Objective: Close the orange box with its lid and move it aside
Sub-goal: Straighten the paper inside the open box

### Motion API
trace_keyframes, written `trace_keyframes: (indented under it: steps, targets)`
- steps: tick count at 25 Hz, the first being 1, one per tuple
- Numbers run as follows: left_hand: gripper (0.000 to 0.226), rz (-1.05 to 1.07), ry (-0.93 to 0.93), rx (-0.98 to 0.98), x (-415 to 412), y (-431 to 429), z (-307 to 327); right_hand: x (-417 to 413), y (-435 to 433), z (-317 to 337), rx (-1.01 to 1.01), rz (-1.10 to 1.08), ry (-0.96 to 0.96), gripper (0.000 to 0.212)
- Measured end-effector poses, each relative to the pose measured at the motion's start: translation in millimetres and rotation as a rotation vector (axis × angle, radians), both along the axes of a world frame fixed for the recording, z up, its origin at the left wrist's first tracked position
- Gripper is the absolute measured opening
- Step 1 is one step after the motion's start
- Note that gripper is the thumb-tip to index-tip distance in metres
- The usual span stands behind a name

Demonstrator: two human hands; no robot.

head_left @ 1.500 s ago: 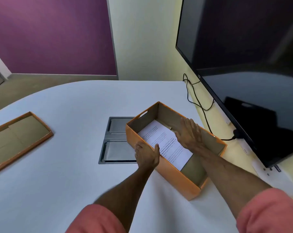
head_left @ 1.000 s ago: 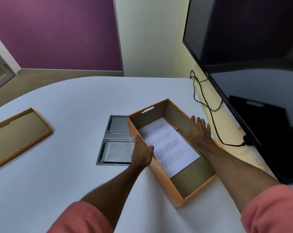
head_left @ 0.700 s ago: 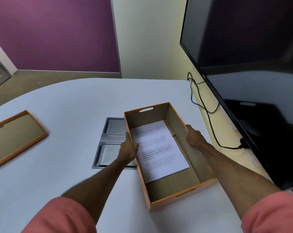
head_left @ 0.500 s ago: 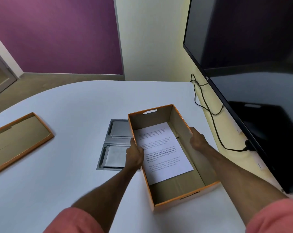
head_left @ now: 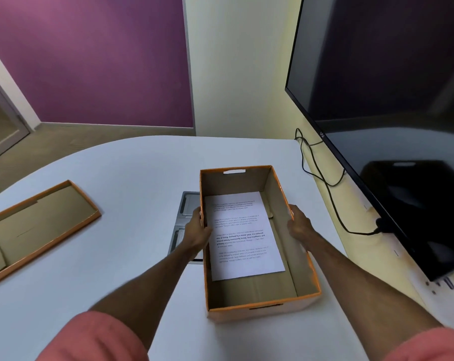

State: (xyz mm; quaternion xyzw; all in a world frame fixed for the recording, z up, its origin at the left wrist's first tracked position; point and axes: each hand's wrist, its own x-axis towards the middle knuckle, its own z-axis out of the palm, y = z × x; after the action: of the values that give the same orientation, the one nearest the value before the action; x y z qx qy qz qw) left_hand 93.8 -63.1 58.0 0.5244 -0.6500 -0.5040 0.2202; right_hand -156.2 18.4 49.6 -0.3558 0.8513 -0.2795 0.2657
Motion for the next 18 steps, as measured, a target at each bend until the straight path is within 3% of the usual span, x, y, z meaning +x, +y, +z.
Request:
trace_keyframes:
  steps: [4,18]
  targets:
    - [0.048,0.021,0.023,-0.035,48.2,-2.4,10.8,56.9,6.9,8.2,0.009,-0.036,-0.029,0.056]
    - [0.054,-0.060,0.014,0.020,238.0,43.7,12.9,251.9,60.3,-4.9,0.024,-0.127,-0.058,0.057]
